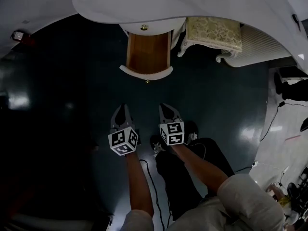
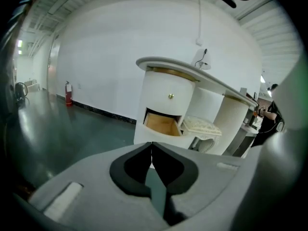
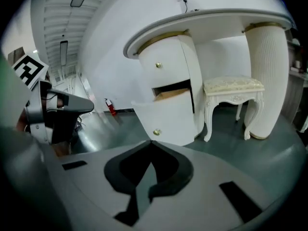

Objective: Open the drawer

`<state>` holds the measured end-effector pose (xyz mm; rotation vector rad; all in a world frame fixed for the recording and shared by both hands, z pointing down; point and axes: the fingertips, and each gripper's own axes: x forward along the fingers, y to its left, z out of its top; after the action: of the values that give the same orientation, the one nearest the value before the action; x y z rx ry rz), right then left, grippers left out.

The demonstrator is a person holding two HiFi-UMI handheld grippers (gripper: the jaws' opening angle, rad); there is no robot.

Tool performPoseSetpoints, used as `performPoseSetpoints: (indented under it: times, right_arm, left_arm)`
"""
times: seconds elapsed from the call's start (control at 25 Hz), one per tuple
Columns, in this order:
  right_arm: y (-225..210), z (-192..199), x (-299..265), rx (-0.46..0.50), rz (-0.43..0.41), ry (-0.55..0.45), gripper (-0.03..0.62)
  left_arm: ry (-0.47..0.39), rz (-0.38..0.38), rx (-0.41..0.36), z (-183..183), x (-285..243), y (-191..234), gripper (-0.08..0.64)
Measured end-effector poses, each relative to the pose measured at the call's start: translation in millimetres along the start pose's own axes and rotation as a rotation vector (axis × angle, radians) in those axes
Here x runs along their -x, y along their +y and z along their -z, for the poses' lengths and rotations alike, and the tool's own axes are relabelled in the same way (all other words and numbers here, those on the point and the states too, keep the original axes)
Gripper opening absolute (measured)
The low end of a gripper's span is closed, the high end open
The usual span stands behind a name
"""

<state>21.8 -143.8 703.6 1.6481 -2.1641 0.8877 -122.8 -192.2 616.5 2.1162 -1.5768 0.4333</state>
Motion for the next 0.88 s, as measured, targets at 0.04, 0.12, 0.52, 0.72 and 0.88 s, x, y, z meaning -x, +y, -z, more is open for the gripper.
performPoseSetpoints:
  times: [0.04,0.12,0.52,0.72,0.88]
  right_arm:
    - [4,-15,14,0.003,-0.013,-0.003,0.015]
    - [15,-48,45,0.019,-0.055,-0.007,0.015]
    - [51,-224,187,0.165,-0.226,0.02,0.015]
    - [69,-270,260,0.14,-0.31,0.056,0.015]
    - [66,-284,302,0.127,-0.341,0.049,0.015]
  left_arm:
    - [0.013,0.006,-0.01,-10,13,-12,0.011]
    - [0.041,0.017,-0.025,-33,41,-39,0.011]
    - [0.093,0.084,-0.061,-185,184,-167,0.011]
    - [0.069,0.108,-0.123,-242,238,-214,0.011]
    - [0.04,0.087,-0.097,-255,255,-235,0.011]
